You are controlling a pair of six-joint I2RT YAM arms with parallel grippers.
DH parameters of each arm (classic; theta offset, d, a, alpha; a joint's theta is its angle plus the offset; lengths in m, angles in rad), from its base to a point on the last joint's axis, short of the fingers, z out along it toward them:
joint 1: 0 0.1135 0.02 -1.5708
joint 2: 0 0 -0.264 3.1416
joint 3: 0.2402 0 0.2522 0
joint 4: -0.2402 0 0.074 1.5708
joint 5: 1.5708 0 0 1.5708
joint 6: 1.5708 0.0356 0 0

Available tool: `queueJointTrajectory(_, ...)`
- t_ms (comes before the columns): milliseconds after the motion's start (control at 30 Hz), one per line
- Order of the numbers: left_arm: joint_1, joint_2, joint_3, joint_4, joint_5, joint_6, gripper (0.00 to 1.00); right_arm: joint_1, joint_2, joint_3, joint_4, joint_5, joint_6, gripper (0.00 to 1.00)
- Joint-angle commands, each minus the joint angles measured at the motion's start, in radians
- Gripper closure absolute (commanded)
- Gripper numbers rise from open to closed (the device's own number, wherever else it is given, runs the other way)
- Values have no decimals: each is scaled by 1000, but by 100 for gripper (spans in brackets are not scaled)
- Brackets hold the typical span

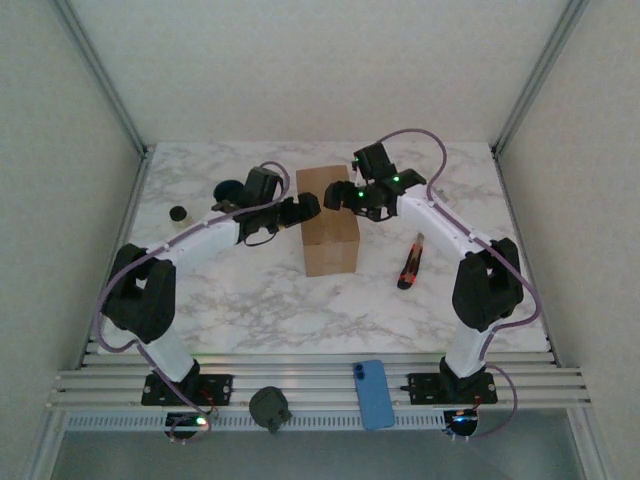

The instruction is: Unpack the express box

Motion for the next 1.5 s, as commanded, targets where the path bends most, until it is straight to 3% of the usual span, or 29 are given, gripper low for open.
queueJointTrajectory(0, -7, 30, -67, -88, -104, -3, 8, 30, 0, 51, -55, 55, -23, 16)
queueJointTrajectory(600, -8, 43, -114, -37, -80, 0, 8, 73, 145, 164, -174, 167, -42, 16)
queueJointTrajectory(1067, -8, 34, -87, -31, -44, 4, 8, 95, 230, 259, -371, 375, -95, 19)
queueJointTrajectory(1467, -8, 2, -48, -15, 11, 10, 8, 92, 240, 256, -337, 199, -103, 17)
